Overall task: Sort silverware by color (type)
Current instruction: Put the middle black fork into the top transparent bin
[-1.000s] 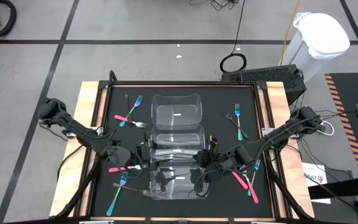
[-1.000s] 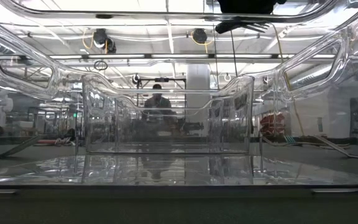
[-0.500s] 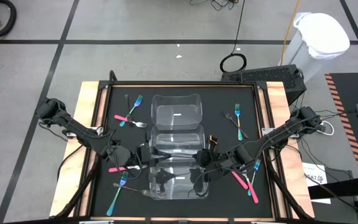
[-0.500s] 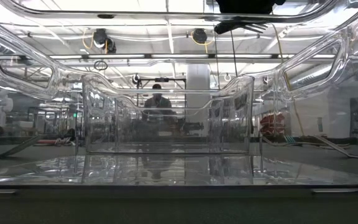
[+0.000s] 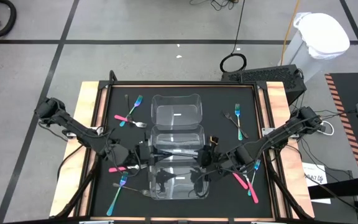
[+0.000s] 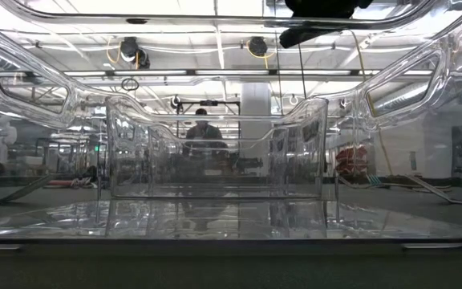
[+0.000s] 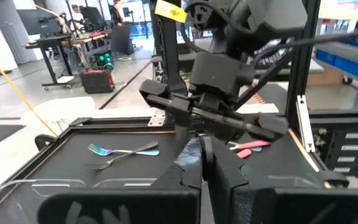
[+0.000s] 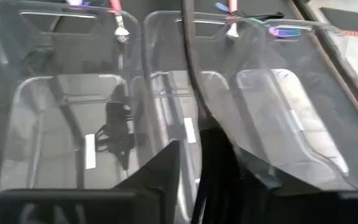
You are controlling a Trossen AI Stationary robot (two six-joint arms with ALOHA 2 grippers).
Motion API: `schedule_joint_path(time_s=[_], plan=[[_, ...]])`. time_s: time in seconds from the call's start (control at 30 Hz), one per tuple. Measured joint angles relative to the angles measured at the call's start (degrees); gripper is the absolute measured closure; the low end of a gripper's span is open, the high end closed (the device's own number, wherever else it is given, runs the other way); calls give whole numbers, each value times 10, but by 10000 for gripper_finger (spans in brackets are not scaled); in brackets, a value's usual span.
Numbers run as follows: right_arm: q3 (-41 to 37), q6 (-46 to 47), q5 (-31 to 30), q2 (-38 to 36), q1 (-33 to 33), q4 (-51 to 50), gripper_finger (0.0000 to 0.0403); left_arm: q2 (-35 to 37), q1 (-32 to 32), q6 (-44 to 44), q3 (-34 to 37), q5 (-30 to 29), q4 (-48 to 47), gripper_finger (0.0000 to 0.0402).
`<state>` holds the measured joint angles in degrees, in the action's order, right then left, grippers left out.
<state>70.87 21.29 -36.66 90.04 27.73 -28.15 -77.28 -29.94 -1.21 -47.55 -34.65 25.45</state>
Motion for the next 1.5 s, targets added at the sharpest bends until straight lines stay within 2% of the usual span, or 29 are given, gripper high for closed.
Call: schedule_joint_path(time_s=[0.17, 0.33, 0.57, 0.73, 0.9, 1.1, 1.27, 1.5], plan=[[0, 1, -35, -4, 2, -3, 236, 9, -11, 13, 0, -14, 0, 398], [0, 5, -36, -16, 12, -14, 215, 15, -40, 24, 0, -63, -3, 399], [0, 19, 82, -24, 43, -72, 214, 15, -109, 24, 0, -177, 1, 399], [0, 35, 97, -26, 57, -131, 217, 15, -145, 19, 0, -235, 17, 399], [0, 31, 97, -26, 59, -169, 218, 15, -154, -3, 0, -287, 12, 399], [0, 31, 97, -26, 59, -178, 218, 31, -143, -31, 0, -289, 9, 399], [0, 35, 97, -26, 59, -175, 218, 91, -119, -91, 21, -280, 9, 399], [0, 31, 98, -26, 59, -176, 218, 226, -40, -110, 84, -160, 7, 399]])
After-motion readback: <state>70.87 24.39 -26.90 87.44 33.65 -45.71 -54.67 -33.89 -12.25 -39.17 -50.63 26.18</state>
